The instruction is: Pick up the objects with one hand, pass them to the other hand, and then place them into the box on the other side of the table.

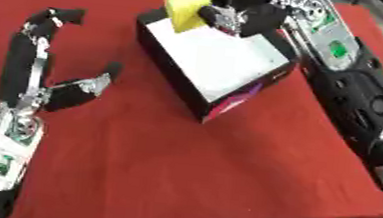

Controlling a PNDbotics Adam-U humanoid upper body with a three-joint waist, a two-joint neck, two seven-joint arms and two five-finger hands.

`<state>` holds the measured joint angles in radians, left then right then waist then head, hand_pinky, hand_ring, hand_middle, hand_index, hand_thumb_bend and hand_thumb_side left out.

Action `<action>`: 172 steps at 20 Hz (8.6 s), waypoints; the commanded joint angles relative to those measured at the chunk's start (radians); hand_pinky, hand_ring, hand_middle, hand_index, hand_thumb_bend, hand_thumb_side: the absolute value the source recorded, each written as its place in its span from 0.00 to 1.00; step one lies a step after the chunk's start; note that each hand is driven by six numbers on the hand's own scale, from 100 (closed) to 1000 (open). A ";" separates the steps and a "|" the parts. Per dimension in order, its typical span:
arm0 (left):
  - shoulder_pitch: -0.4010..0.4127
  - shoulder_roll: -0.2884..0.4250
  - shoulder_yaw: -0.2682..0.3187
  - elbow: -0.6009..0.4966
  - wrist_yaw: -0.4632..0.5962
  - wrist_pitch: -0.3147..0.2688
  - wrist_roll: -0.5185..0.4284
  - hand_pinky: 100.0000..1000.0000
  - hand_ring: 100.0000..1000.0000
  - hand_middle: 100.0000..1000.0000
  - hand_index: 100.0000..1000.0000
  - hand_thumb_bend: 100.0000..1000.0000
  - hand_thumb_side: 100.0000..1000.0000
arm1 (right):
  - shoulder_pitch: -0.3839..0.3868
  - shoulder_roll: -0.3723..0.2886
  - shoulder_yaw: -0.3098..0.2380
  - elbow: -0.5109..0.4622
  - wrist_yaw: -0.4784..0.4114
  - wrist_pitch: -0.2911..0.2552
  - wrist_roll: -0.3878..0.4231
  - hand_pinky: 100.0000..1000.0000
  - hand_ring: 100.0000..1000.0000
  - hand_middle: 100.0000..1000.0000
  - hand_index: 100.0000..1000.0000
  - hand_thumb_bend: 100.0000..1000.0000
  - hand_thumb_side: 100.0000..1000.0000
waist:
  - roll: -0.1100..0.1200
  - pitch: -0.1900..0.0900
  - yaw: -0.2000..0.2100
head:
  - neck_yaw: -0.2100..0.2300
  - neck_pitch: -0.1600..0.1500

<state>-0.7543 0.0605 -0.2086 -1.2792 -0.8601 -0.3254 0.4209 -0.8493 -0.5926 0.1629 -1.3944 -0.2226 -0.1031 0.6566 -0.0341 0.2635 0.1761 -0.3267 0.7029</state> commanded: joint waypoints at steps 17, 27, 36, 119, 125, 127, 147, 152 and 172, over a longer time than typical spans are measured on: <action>0.003 0.020 -0.009 0.007 -0.018 -0.020 0.000 0.79 0.71 0.60 0.79 0.48 0.45 | 0.018 -0.053 -0.053 0.160 0.205 -0.125 -0.127 0.89 0.76 0.76 0.56 0.00 0.11 | 0.015 -0.055 -0.008 | -0.077 0.002; 0.004 0.018 -0.010 0.006 -0.016 -0.021 -0.001 0.79 0.71 0.60 0.79 0.48 0.45 | 0.021 -0.051 -0.051 0.197 0.322 -0.223 -0.120 0.93 0.89 0.97 0.84 0.00 0.11 | 0.013 -0.054 -0.003 | -0.066 0.003; 0.003 0.017 -0.013 0.008 -0.020 -0.025 -0.002 0.79 0.71 0.60 0.79 0.48 0.45 | 0.027 -0.052 -0.040 0.180 0.347 -0.353 -0.012 1.00 1.00 1.00 1.00 0.00 0.12 | 0.015 -0.055 -0.002 | -0.062 0.001; -0.100 0.884 -0.098 -0.015 0.476 -0.284 -0.869 0.88 0.85 0.74 0.83 0.66 0.64 | 0.137 -0.287 -0.267 -0.020 -0.422 0.019 0.094 1.00 1.00 1.00 1.00 0.00 0.41 | 0.041 -0.054 0.036 | 0.200 -0.008; -0.119 0.881 -0.104 -0.006 0.487 -0.322 -0.975 0.88 0.85 0.74 0.81 0.67 0.59 | 0.146 -0.287 -0.271 -0.017 -0.409 0.010 0.093 1.00 1.00 1.00 1.00 0.00 0.41 | 0.039 -0.051 0.039 | 0.203 -0.011; -0.126 0.874 -0.111 -0.001 0.495 -0.321 -1.010 0.88 0.84 0.73 0.80 0.66 0.57 | 0.147 -0.284 -0.272 -0.015 -0.404 0.010 0.093 1.00 1.00 1.00 1.00 0.00 0.41 | 0.038 -0.050 0.039 | 0.203 -0.011; -0.208 0.789 -0.166 0.129 0.476 -0.275 -1.326 0.87 0.85 0.75 0.78 0.74 0.47 | 0.150 -0.260 -0.253 -0.010 -0.350 0.005 0.101 1.00 1.00 1.00 1.00 0.00 0.39 | 0.043 -0.055 0.036 | 0.184 -0.011; -0.208 0.781 -0.169 0.146 0.436 -0.281 -1.328 0.87 0.85 0.75 0.78 0.74 0.45 | 0.154 -0.256 -0.253 -0.008 -0.338 -0.001 0.102 1.00 1.00 1.00 1.00 0.00 0.39 | 0.042 -0.055 0.035 | 0.186 -0.012; -0.183 0.726 -0.213 0.219 0.272 -0.384 -1.272 0.85 0.84 0.74 0.74 0.65 0.05 | 0.177 -0.242 -0.256 0.002 -0.291 -0.025 0.105 1.00 1.00 1.00 1.00 0.00 0.37 | 0.036 -0.048 0.026 | 0.196 -0.015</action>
<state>-0.9234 0.7688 -0.4261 -1.0561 -0.5724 -0.4814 -0.6352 -0.6607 -0.8127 -0.0838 -1.3866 -0.5208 -0.1224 0.7596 -0.0071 0.2262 0.2023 -0.1339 0.6979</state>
